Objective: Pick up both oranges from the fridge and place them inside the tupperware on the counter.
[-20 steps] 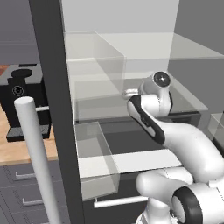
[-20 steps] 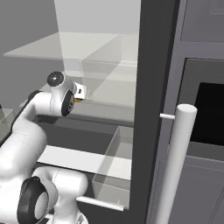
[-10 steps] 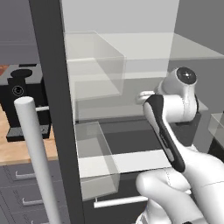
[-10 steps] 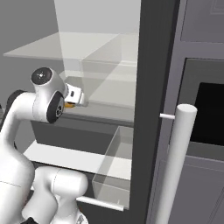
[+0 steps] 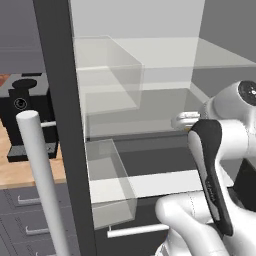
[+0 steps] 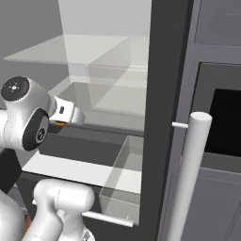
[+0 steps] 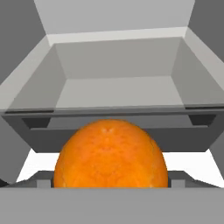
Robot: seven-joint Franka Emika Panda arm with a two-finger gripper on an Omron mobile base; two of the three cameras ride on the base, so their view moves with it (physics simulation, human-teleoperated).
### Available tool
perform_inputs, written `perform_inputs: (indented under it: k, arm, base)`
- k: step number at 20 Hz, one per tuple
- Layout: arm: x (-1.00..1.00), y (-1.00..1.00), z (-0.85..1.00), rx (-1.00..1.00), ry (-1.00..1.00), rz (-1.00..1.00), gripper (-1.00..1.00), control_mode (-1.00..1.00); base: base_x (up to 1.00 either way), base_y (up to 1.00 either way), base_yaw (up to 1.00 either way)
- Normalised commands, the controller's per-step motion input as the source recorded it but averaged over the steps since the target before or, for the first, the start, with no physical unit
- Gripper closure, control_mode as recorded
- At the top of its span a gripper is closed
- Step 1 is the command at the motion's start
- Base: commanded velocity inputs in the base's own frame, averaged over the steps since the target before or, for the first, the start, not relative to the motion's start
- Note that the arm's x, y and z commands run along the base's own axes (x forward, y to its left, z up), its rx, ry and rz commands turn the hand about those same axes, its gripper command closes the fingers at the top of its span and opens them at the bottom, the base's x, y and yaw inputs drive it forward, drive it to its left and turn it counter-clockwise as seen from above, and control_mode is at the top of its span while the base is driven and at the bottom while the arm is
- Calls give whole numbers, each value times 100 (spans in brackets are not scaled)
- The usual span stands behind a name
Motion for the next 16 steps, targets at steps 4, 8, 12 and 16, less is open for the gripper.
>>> perform_inputs:
  k: [4, 8, 12, 16]
  arm:
    - [-100, -4, 52, 0, 1, 0, 100, -100]
    - [-100, 0, 33, 0, 1, 1, 100, -100]
    - [-100, 0, 12, -3, 0, 0, 100, -100]
    - [-100, 0, 0, -2, 0, 0, 100, -100]
  base:
    - [0, 0, 0]
    - [0, 0, 0]
    - [0, 0, 0]
    - [0, 0, 0]
